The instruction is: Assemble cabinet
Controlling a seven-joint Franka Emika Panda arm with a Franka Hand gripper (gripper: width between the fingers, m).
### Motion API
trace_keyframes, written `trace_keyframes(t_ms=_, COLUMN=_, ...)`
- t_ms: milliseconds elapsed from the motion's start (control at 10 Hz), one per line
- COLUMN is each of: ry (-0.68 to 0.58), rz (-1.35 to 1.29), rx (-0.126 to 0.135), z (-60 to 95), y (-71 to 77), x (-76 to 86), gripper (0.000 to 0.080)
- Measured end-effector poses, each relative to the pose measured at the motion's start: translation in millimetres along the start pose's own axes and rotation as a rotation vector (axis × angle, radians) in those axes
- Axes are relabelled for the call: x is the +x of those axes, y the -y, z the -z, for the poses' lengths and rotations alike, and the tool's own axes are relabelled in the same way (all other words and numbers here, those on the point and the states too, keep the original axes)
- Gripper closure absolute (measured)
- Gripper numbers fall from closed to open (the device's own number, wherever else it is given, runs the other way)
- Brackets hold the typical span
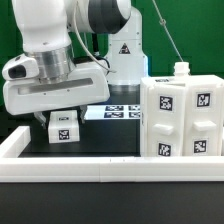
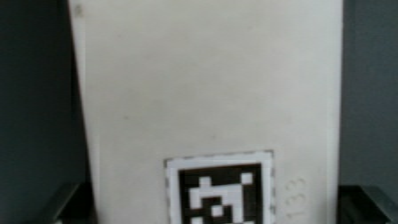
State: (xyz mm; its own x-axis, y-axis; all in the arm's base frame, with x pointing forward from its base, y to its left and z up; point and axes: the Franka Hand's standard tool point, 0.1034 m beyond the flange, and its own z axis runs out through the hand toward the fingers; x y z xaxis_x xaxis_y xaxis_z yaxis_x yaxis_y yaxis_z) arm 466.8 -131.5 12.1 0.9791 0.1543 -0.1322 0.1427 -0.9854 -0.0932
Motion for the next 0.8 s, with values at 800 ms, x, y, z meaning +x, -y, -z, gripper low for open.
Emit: trace_keyframes(t_ms=800, ry=0.027, rz=-0.071, rx=0.031, z=76.6, y=38.2, x=34.3, gripper=0.0243)
